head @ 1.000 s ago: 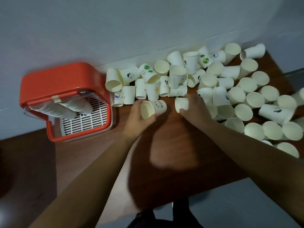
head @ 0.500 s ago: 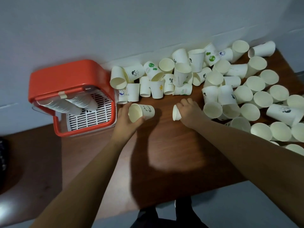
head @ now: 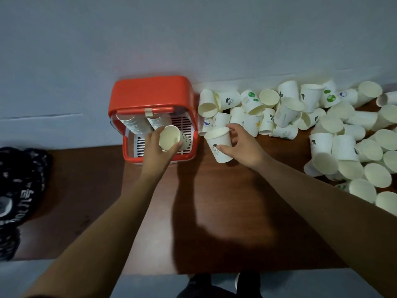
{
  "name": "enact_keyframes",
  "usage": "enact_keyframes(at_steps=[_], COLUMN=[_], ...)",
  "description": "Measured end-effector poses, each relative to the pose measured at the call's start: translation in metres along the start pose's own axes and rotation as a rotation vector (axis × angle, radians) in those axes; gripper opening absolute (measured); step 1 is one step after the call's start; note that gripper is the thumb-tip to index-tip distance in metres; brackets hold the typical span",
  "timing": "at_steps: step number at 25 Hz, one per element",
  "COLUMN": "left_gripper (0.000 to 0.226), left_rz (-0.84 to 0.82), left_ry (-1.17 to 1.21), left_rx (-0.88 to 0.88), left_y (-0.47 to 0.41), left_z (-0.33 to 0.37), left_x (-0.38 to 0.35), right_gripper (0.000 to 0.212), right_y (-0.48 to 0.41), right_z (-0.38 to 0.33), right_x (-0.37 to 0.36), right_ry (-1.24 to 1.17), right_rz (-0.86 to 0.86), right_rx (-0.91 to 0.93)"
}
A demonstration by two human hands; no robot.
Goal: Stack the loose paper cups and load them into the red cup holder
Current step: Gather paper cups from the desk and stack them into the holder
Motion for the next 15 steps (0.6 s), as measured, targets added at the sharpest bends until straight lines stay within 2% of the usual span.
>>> enact_keyframes(at_steps=[6, 15], left_gripper=[0.078, 0.085], left_rz=[-0.051, -0.288], left_ry=[-0.171, -0.246], left_rx=[0.058, -0.079], left_y=[-0.027, -0.045], left_z=[-0.016, -0.04], left_x=[-0.026, -0.053], right_gripper=[0.069, 0.069], right_y=[-0.003, -0.012], right_z=[-0.003, 0.007], right_x=[-0.014, -0.034], right_ry=[-0.026, -0.052], right_rz=[0.096, 0.119], right_rx=[-0.005, -0.023])
Point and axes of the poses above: each hand's wrist, its own y-axis away from the middle knuckle, its own x-axis out of the back of the hand, z = x × y, the point moved 1 cm from there along -y, towards the middle knuckle, and after that the axes turned 15 degrees about -y, right-handed, at the moved point
